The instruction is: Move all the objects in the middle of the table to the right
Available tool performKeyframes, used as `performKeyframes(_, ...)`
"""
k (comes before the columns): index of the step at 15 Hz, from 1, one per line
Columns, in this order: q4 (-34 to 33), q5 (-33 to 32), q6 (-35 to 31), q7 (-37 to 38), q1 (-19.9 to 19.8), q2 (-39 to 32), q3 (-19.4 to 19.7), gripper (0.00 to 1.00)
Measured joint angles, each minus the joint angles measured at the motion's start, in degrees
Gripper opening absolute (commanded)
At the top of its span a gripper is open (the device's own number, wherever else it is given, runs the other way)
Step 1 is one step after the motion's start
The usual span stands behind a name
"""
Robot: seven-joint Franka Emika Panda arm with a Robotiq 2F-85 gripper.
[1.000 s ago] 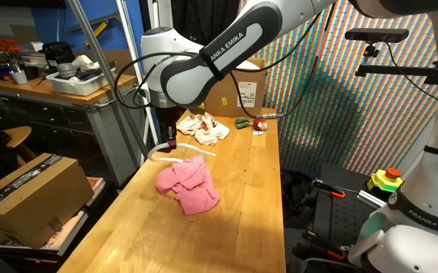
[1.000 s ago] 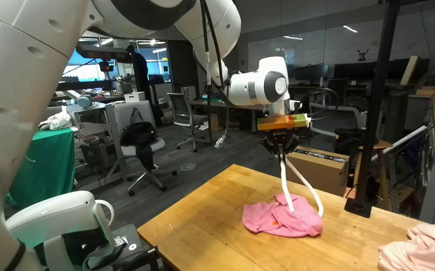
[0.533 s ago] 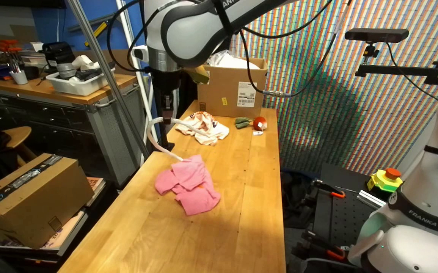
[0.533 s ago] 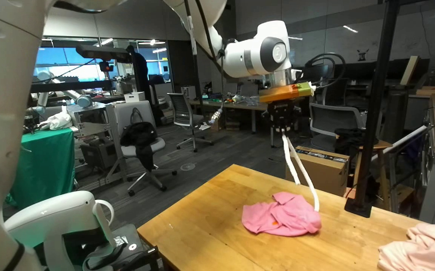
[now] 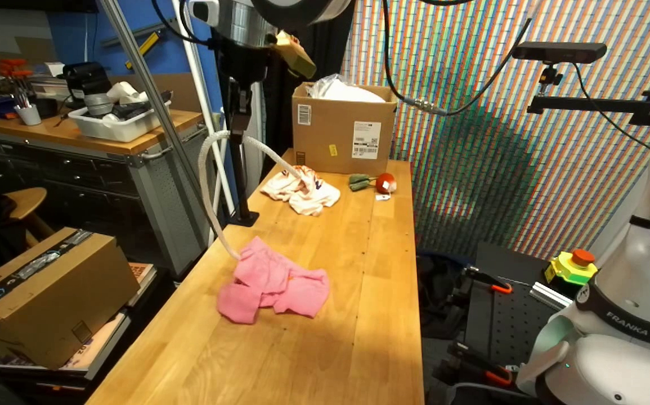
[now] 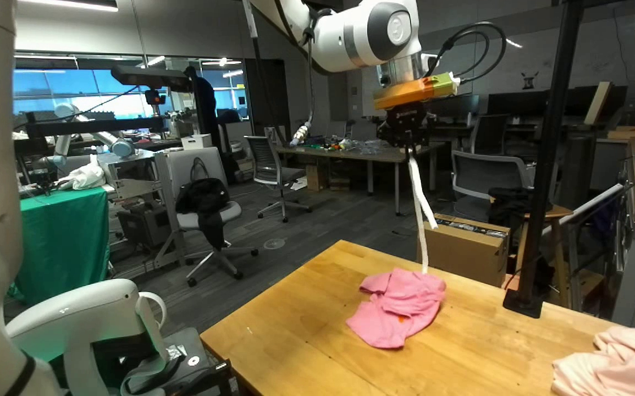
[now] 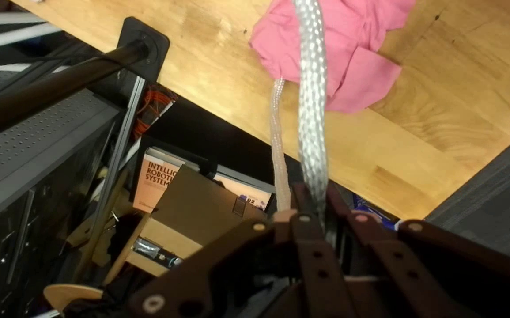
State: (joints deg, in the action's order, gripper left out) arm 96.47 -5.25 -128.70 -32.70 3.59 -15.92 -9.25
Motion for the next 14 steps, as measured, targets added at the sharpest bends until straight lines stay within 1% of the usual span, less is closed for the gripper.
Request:
performKeyframes(8,-0.32,0.69,-1.21,0.00,0.00,6.08,0.36,0.05)
performKeyframes(11,-0.33,5.86,-0.11,-3.32,-0.02,7.19,0.35,0.05)
performKeyframes(14,-0.38,11.62,3.64,-8.19,-0.29,8.00,0.40,0.05)
